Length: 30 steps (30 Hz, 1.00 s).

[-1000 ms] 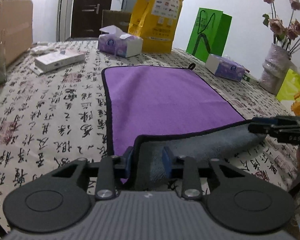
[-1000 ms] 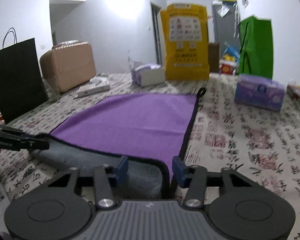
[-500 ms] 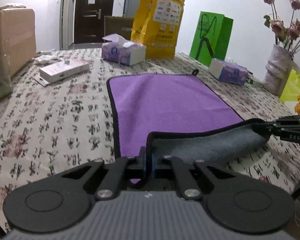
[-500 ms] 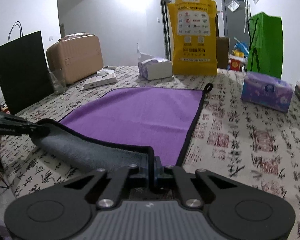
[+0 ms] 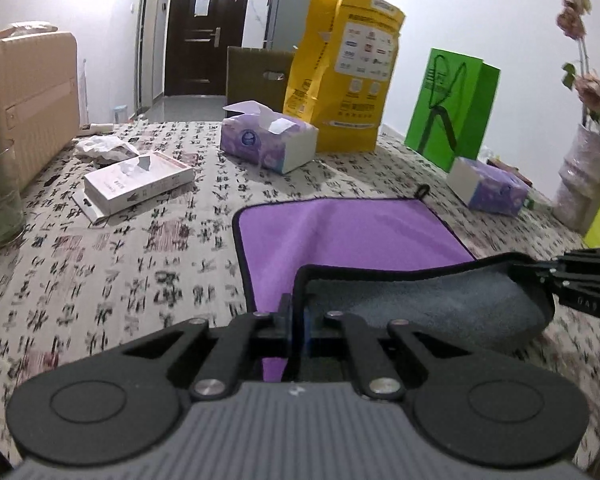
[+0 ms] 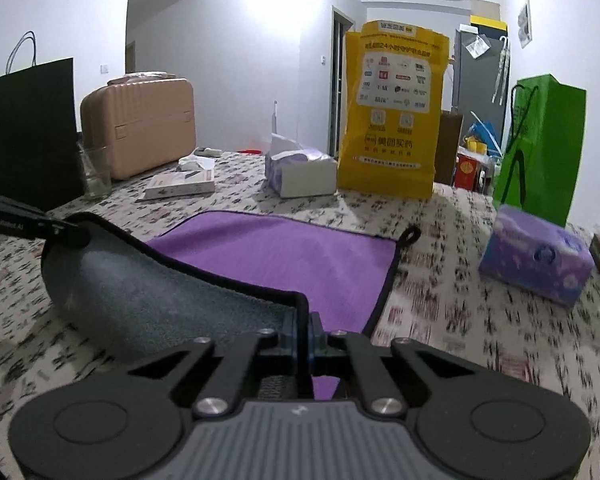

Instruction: Fold towel

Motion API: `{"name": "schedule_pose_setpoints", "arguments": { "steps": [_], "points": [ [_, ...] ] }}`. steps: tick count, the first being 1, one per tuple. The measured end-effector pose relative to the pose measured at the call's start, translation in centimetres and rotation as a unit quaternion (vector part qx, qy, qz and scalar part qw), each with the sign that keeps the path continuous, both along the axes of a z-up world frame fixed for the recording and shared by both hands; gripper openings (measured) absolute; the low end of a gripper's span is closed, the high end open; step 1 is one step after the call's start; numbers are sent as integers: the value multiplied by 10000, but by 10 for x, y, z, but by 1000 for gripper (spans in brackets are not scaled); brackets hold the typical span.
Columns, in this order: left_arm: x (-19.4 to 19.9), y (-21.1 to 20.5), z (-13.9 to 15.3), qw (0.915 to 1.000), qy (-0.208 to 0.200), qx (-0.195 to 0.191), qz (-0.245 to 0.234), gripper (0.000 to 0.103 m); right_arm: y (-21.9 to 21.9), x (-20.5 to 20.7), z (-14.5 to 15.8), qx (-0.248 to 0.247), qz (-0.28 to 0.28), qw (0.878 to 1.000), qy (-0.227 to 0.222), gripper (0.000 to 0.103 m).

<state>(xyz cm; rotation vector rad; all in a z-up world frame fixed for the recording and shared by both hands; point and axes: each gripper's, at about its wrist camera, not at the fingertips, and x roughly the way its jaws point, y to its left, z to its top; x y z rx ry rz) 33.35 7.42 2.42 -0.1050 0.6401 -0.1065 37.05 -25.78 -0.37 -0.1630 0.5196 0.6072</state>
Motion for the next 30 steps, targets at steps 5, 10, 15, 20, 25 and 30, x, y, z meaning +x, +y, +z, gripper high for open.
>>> {"name": "schedule_pose_setpoints", "arguments": {
  "steps": [5, 10, 15, 20, 25, 30],
  "points": [
    [41, 9, 1, 9999, 105, 7, 114, 6, 8, 36, 2, -11, -5, 10000, 52, 4],
    [88, 21, -6, 9996, 245, -34, 115, 6, 17, 73, 0, 2, -61, 9999, 93, 4],
    [132, 32, -22, 9985, 509, -23, 210, 6, 27, 119, -4, -66, -163, 9997, 166, 4],
    [158, 39, -31, 9980, 577, -2, 238, 6, 39, 153, -12, -199, -215, 9993, 218, 4],
    [175, 43, -30, 9980, 588, 21, 216, 6, 45, 172, -19, -246, -296, 9988, 286, 4],
    [181, 44, -30, 9980, 583, 4, 247, 6, 46, 180, -22, -217, -368, 9986, 302, 4]
  ]
}}
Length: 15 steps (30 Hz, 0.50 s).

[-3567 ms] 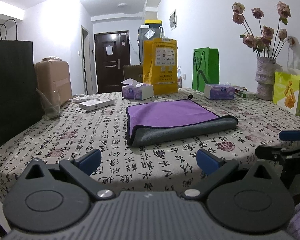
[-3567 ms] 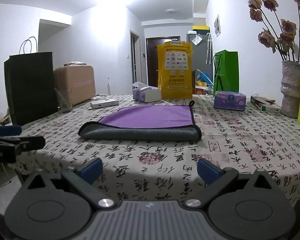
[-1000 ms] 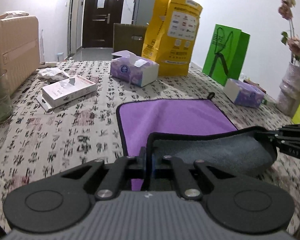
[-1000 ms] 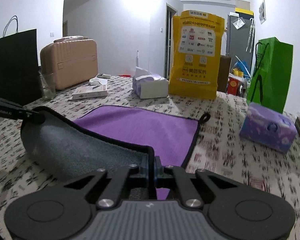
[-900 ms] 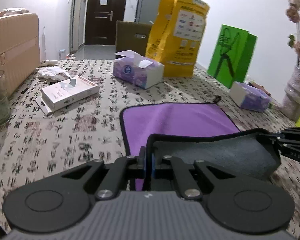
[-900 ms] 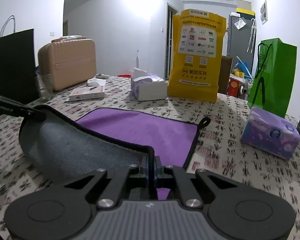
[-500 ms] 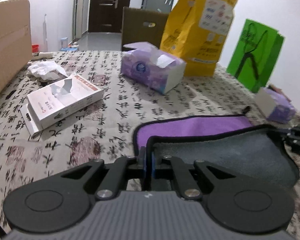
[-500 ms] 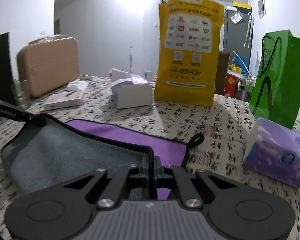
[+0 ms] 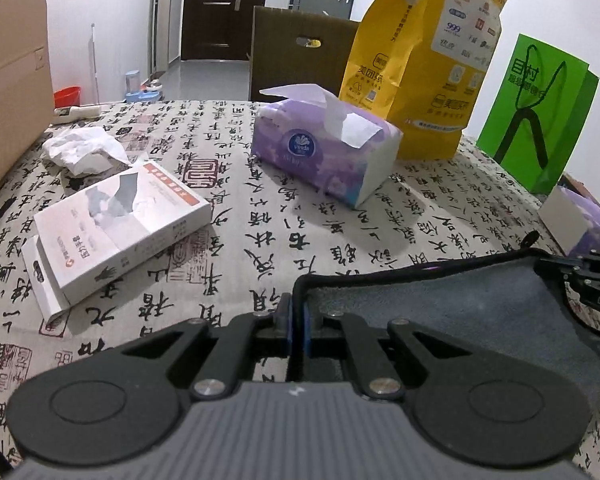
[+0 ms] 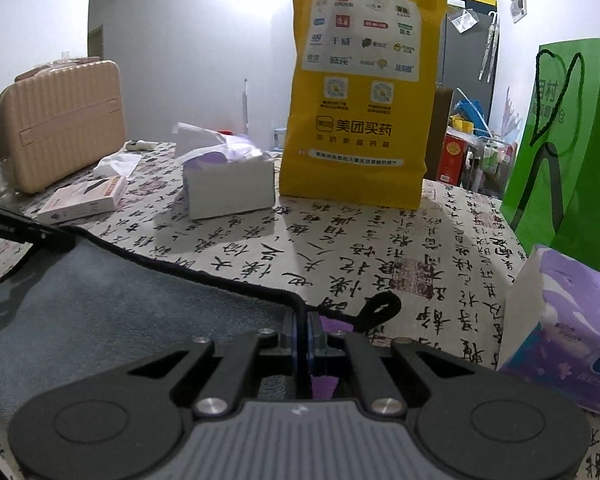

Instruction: Fold towel

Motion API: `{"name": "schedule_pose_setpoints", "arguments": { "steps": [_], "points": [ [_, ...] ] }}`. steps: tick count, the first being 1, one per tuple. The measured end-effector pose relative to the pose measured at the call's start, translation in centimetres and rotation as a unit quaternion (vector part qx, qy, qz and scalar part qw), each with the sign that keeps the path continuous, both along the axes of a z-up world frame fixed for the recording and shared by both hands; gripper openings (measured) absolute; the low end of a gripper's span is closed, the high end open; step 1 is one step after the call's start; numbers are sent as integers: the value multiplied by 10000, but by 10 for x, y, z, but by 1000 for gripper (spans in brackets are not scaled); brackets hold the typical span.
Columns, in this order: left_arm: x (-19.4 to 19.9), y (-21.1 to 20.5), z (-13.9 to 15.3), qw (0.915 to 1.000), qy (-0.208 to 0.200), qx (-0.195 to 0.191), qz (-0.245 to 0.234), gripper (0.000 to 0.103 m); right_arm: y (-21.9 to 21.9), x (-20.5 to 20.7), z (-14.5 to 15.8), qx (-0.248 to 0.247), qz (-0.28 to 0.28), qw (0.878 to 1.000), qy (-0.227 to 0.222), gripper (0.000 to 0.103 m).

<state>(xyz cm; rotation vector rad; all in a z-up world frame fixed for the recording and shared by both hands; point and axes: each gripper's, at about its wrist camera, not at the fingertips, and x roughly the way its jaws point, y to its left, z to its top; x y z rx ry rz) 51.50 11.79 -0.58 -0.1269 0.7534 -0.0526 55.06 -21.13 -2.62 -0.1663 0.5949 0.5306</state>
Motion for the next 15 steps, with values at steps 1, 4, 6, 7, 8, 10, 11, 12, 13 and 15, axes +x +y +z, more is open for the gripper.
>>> {"name": "schedule_pose_setpoints", "arguments": {
  "steps": [1, 4, 6, 7, 8, 10, 11, 12, 13, 15],
  "points": [
    [2, 0, -1, 10000, 16, -6, 6, 6, 0, 1, -1, -6, -11, 10000, 18, 5],
    [7, 0, -7, 9999, 99, -4, 57, 8, -2, 4, -5, -11, -145, 9999, 10, 6],
    [8, 3, -10, 9998, 108, -20, 192, 18, -4, 7, -7, -27, -215, 9998, 40, 9],
    [8, 5, -10, 9996, 96, -28, 262, 26, -4, 8, -8, -45, -256, 9997, 34, 13],
    [6, 6, -9, 9995, 76, -29, 312, 32, -6, 7, -7, -52, -307, 9995, 1, 18],
    [0, 9, -4, 9994, 13, -28, 344, 35, -9, 4, -2, -42, -344, 9994, -23, 20],
    [-4, 10, 0, 9994, -36, -1, 334, 39, -10, 2, 1, -47, -343, 9994, -61, 21],
    [-8, 9, 5, 9994, -89, 38, 328, 43, -12, -1, 5, -47, -348, 9993, -109, 23],
    [-13, 8, 10, 9993, -152, 72, 322, 50, -14, -4, 10, -36, -358, 9992, -153, 28],
    [-24, 6, 23, 9991, -299, 120, 286, 56, -18, -11, 21, -6, -364, 9991, -228, 36]
  ]
}}
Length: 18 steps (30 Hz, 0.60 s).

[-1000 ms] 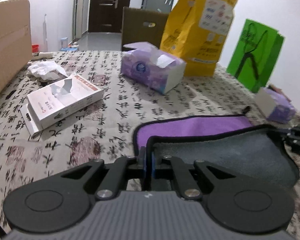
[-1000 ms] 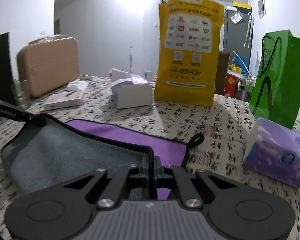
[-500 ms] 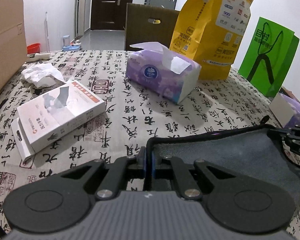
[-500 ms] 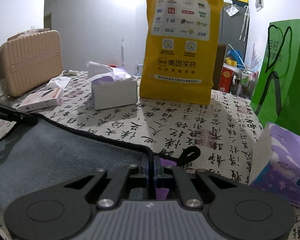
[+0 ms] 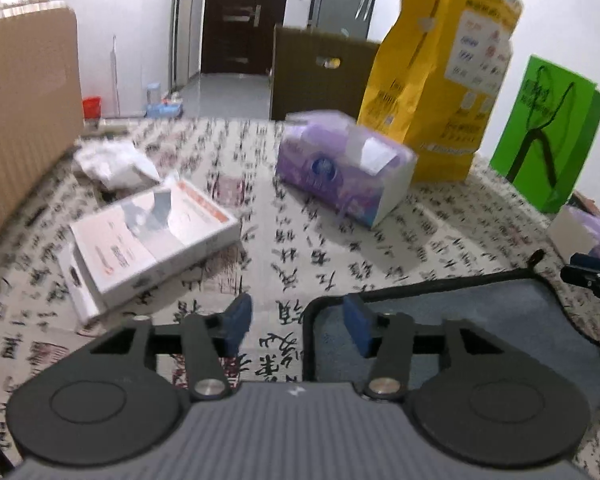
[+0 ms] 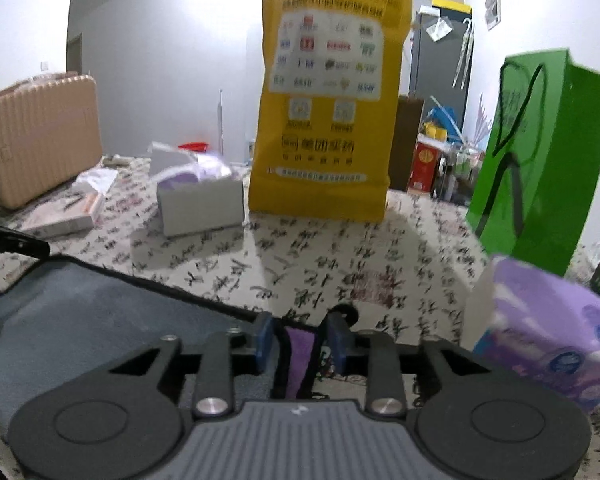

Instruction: Fold towel

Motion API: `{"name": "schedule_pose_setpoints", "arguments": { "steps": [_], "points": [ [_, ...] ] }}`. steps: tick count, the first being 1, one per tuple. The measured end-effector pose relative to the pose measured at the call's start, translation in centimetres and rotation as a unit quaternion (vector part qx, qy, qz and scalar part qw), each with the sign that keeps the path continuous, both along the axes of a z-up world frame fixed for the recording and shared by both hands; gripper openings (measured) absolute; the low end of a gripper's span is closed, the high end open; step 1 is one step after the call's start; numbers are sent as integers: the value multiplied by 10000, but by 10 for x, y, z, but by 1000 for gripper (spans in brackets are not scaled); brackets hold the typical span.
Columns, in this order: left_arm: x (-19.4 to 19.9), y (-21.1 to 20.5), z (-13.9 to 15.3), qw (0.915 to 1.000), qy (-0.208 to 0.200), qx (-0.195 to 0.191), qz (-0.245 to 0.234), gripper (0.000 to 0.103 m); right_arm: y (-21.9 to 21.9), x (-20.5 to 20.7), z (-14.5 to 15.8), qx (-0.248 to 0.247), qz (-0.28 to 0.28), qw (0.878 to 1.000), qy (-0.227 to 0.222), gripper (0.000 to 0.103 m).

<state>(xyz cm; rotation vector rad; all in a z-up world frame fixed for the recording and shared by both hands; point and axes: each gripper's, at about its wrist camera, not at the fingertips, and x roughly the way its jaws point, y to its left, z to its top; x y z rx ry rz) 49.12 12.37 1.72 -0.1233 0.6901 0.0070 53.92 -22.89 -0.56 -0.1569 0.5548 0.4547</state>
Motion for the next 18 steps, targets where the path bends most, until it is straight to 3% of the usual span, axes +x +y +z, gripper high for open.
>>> {"name": "schedule_pose_setpoints", "arguments": {
  "steps": [5, 9, 14, 18],
  "points": [
    [-29, -13, 23, 9997, -53, 153, -192, 82, -5, -24, 21, -8, 68, 10000, -56, 53],
    [-58, -22, 30, 9993, 154, 187, -295, 88, -8, -47, 33, -110, 169, 9998, -26, 78],
    [-96, -31, 37, 9991, 113, 226, -328, 98, -15, -79, 43, -131, 151, 9998, -84, 88],
    [-118, -36, 42, 9993, 8, 325, -193, 100, -18, -103, 48, -109, 100, 9997, -175, 95]
  ]
}}
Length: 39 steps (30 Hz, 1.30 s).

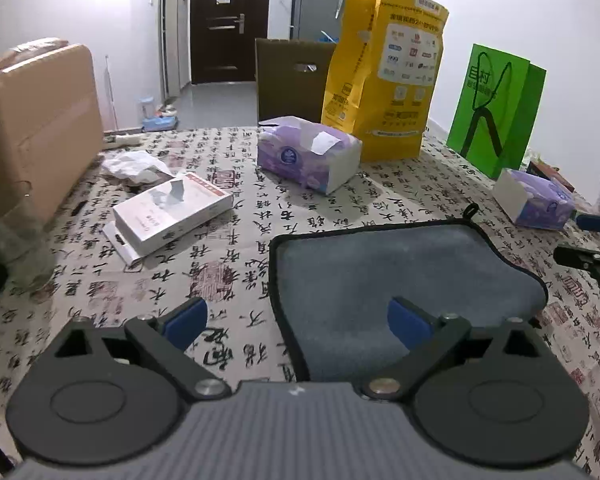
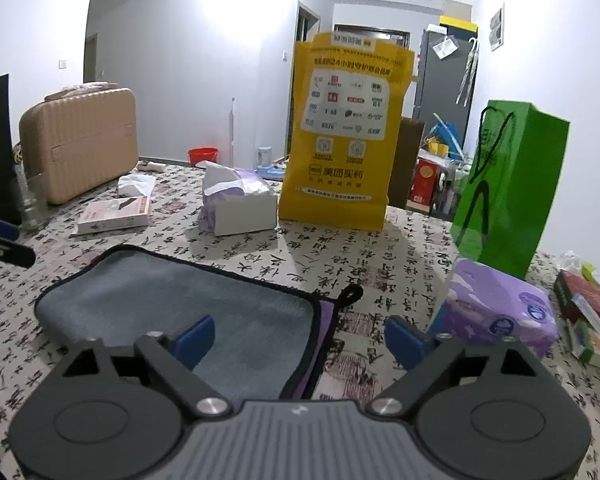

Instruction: Fold towel

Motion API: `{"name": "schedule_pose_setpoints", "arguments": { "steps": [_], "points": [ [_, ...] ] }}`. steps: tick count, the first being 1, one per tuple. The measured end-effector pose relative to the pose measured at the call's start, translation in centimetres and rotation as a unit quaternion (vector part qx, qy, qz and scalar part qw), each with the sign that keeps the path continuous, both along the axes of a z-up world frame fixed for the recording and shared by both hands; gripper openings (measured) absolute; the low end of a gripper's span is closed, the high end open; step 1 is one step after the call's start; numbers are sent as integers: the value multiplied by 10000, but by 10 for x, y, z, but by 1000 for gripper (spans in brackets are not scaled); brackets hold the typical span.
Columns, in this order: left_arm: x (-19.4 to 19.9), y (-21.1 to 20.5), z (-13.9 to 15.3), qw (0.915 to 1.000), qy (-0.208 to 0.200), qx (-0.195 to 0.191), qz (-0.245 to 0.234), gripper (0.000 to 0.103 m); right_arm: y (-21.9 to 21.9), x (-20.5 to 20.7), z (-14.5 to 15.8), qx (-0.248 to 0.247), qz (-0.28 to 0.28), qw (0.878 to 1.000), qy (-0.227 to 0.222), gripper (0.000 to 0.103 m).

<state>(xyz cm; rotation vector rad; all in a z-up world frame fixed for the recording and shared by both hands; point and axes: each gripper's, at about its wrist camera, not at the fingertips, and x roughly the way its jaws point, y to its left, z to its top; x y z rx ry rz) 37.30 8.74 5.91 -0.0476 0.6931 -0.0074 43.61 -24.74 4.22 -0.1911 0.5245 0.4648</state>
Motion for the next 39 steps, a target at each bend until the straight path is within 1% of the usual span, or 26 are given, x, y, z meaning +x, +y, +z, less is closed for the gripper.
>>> {"name": "schedule_pose_setpoints", "arguments": {
  "steps": [8, 17, 27, 32, 39],
  "points": [
    [-36, -12, 10, 9996, -260, 120, 14, 103, -6, -44, 6, 87, -214, 9995, -222, 99],
    [-86, -22, 10, 9989, -430, 200, -44, 103, -11, -94, 18, 200, -235, 9985, -445, 100],
    [-132, -29, 14, 9973, -705, 210, -34, 103, -10, -146, 15, 320, -205, 9977, -558, 100],
    [-154, -32, 12, 9959, -870, 223, 53, 103, -13, -172, 14, 467, -316, 9952, -795, 100],
    [-183, -39, 11, 9940, -1056, 260, 129, 103, -13, -203, 14, 627, -323, 9932, -928, 101]
  ]
}}
